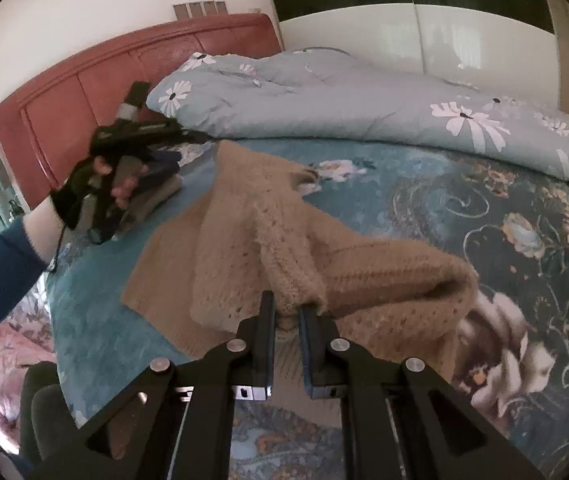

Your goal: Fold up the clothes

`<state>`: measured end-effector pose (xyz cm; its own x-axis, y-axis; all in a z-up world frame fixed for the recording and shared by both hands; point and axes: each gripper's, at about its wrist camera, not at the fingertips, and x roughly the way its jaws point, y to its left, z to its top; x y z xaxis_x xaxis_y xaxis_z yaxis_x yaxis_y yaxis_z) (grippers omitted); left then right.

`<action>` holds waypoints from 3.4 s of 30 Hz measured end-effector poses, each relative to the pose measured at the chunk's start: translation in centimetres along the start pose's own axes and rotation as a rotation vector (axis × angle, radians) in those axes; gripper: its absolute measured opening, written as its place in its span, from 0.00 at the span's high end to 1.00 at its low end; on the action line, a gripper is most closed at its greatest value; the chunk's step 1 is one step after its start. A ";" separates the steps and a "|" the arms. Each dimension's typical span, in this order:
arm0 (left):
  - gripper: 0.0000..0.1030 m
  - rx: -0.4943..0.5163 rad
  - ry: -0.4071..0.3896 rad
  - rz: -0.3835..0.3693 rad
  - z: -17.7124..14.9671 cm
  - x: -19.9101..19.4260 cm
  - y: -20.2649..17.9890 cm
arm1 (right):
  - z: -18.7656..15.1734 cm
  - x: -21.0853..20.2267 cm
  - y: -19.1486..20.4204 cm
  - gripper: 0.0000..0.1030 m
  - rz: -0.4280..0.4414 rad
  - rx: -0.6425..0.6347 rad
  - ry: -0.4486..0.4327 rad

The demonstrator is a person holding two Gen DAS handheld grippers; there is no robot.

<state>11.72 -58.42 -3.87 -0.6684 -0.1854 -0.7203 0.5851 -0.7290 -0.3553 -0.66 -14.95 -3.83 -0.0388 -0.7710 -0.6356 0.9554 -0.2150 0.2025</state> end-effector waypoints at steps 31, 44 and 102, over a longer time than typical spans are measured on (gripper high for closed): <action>0.03 -0.057 0.074 0.073 -7.7 -2.2 1.4 | 17.4 15.7 -18.5 0.88 -0.526 0.251 0.146; 0.04 -0.125 0.133 0.065 -13.1 -3.7 0.4 | 10.5 3.2 -14.1 0.53 -0.337 0.253 0.068; 0.91 -0.214 0.032 -0.020 -22.7 -14.0 2.3 | -9.9 -6.4 -6.5 0.89 -0.091 0.502 0.123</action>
<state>32.88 -42.50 -8.14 -0.6677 -0.1492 -0.7293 0.6586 -0.5750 -0.4854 -3.75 -2.66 -8.41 -0.0521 -0.6663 -0.7438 0.6908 -0.5620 0.4550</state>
